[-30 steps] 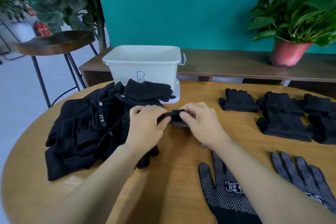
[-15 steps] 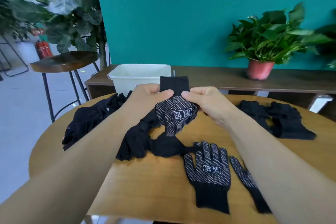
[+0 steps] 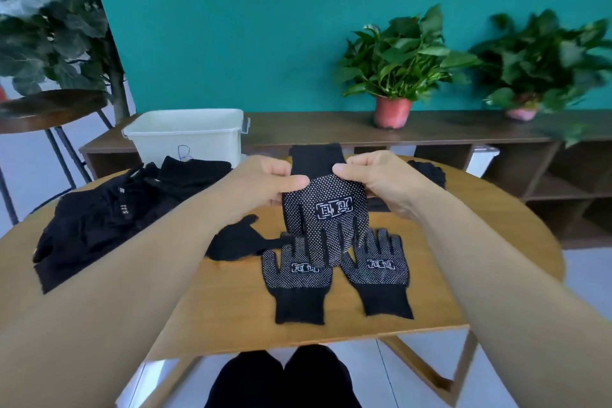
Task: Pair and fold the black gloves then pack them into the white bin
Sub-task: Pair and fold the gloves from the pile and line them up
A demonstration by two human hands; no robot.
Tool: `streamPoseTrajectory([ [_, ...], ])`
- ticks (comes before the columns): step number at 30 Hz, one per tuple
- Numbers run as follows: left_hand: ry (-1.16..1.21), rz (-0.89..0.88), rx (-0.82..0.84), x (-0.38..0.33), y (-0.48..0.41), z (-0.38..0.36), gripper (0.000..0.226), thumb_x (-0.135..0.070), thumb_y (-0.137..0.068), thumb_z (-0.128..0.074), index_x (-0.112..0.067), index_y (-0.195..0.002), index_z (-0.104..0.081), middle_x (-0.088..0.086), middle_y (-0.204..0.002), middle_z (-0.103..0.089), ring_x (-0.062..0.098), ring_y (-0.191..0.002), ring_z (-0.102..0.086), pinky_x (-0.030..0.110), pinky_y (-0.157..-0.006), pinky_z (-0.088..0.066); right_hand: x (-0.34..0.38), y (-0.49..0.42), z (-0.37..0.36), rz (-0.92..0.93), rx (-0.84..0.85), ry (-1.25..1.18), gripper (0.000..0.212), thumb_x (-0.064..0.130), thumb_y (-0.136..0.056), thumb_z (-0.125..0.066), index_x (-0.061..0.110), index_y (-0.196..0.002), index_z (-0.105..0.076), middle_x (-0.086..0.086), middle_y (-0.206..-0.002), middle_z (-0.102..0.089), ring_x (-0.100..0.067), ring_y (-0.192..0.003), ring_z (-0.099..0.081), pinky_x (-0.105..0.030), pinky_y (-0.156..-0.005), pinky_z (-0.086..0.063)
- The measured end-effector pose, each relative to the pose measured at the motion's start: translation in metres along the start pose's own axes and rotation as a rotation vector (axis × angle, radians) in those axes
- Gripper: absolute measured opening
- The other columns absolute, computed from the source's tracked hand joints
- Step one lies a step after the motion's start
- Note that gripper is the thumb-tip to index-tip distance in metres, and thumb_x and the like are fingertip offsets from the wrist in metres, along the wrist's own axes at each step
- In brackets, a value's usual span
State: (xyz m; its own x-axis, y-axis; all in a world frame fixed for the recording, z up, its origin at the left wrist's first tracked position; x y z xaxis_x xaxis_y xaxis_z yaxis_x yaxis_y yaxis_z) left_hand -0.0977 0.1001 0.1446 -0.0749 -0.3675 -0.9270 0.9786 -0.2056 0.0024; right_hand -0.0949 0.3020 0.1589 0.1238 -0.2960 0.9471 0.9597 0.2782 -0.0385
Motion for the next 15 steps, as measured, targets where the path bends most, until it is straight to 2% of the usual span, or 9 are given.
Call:
streamPoseTrajectory([
  [2,-0.002,0.001,0.027,-0.001,-0.008,-0.020,0.038,-0.023,-0.092,-0.068,0.014,-0.098,-0.062,0.017,-0.101,-0.073,0.017,-0.083,-0.065,0.027,-0.086,-0.055,-0.012,0.007,0.017,-0.023,-0.033,0.000,0.028,0.023,-0.092,-0.066,0.018,-0.064,-0.063,0.005,-0.075,-0.065,-0.005,-0.062,-0.058,-0.025,-0.068,-0.043],
  [5,-0.019,-0.025,0.020,-0.005,-0.021,-0.044,0.037,-0.027,-0.091,-0.069,0.010,-0.091,-0.064,0.015,-0.089,-0.071,0.017,-0.078,-0.059,0.031,-0.084,-0.050,-0.031,0.011,0.040,-0.051,-0.092,0.016,0.031,0.022,-0.092,-0.066,0.018,-0.062,-0.061,0.010,-0.071,-0.060,0.002,-0.053,-0.054,-0.017,-0.056,-0.039],
  [7,-0.018,-0.037,0.022,-0.006,-0.033,-0.059,0.036,-0.027,-0.091,-0.069,0.008,-0.088,-0.066,0.015,-0.084,-0.069,0.015,-0.076,-0.060,0.034,-0.085,-0.052,-0.042,0.011,0.052,-0.050,-0.114,0.016,0.032,0.022,-0.093,-0.065,0.018,-0.061,-0.062,0.008,-0.071,-0.061,0.000,-0.059,-0.054,-0.020,-0.062,-0.039],
  [9,-0.016,-0.037,0.020,-0.004,-0.048,-0.072,0.034,-0.026,-0.091,-0.068,0.007,-0.089,-0.067,0.017,-0.091,-0.072,0.017,-0.079,-0.063,0.039,-0.092,-0.054,-0.054,0.006,0.063,-0.066,-0.146,0.007,0.031,0.022,-0.092,-0.066,0.019,-0.061,-0.064,0.007,-0.074,-0.065,-0.004,-0.069,-0.057,-0.024,-0.071,-0.040],
  [11,-0.038,-0.035,0.021,-0.001,-0.064,-0.082,0.031,-0.026,-0.092,-0.068,0.004,-0.088,-0.069,0.012,-0.090,-0.073,0.017,-0.080,-0.064,0.042,-0.095,-0.053,-0.067,-0.004,0.072,-0.084,-0.156,-0.005,0.030,0.022,-0.093,-0.065,0.016,-0.063,-0.066,0.004,-0.076,-0.068,-0.007,-0.072,-0.059,-0.027,-0.079,-0.042],
  [14,-0.073,-0.049,0.002,0.004,-0.090,-0.091,0.029,-0.027,-0.091,-0.068,0.000,-0.080,-0.070,0.003,-0.077,-0.072,0.011,-0.072,-0.061,0.037,-0.090,-0.051,-0.085,-0.024,0.084,-0.117,-0.191,0.014,0.021,0.027,-0.091,-0.067,0.016,-0.072,-0.067,0.001,-0.095,-0.067,-0.011,-0.086,-0.059,-0.031,-0.090,-0.046],
  [15,-0.075,-0.058,-0.009,0.003,-0.098,-0.094,0.028,-0.026,-0.091,-0.068,-0.002,-0.078,-0.070,0.002,-0.076,-0.072,0.009,-0.070,-0.061,0.033,-0.086,-0.050,-0.090,-0.031,0.087,-0.123,-0.198,0.010,0.019,0.028,-0.092,-0.067,0.016,-0.076,-0.067,0.000,-0.099,-0.066,-0.012,-0.089,-0.059,-0.030,-0.087,-0.047],
])
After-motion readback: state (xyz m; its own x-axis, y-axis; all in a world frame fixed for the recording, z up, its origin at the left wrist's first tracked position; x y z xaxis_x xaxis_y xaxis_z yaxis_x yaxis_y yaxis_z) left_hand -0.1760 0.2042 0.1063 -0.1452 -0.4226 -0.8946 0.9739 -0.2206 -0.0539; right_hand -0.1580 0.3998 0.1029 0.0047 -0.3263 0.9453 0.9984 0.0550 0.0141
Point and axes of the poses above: each hand's wrist, its own y-axis away from the middle knuckle, its own z-axis out of the back of the hand, x = y × z, the point moved 2 cm from there along -y, towards the middle knuckle
